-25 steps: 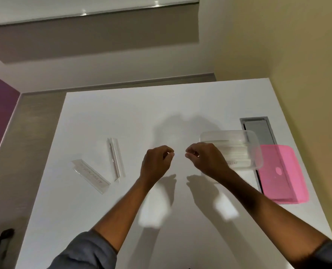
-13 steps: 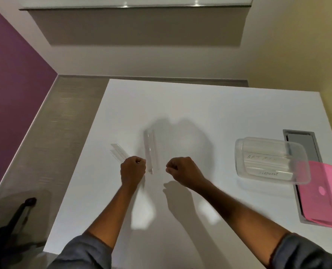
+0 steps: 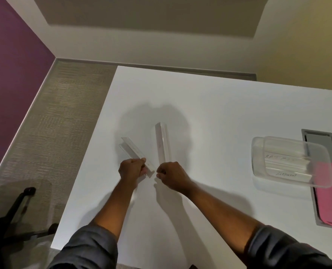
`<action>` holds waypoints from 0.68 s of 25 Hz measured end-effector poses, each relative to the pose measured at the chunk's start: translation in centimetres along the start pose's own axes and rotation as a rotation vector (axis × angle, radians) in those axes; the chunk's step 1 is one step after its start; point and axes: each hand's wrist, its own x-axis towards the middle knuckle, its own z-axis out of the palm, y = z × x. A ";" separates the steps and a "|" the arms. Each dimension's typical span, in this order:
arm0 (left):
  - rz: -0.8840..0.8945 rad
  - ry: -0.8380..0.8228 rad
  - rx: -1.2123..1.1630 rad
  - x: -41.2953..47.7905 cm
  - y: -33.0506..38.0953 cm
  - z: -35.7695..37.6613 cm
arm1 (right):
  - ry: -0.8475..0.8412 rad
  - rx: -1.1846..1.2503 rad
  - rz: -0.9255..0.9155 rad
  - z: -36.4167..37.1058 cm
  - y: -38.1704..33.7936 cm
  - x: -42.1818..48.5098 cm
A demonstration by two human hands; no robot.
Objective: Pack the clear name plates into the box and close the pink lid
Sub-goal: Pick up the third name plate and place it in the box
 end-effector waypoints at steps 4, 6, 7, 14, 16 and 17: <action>-0.041 -0.028 -0.075 0.3 0.3 0.2 | -0.020 0.001 0.025 0.7 -0.3 0.3; -0.036 -0.032 -0.082 0.4 0.1 0.1 | -0.024 0.014 0.040 0.9 -0.4 0.4; -0.030 -0.033 -0.080 0.4 0.1 0.0 | -0.022 0.020 0.039 0.9 -0.5 0.5; 0.012 0.009 -0.037 -0.2 -0.4 -1.8 | 0.020 0.071 0.037 0.8 -1.5 1.0; 0.007 0.011 -0.053 -0.6 -0.5 -2.4 | 0.033 0.097 0.038 0.7 -1.9 1.0; 0.006 0.010 -0.063 -0.9 -0.5 -2.7 | 0.046 0.100 0.032 0.7 -2.2 1.0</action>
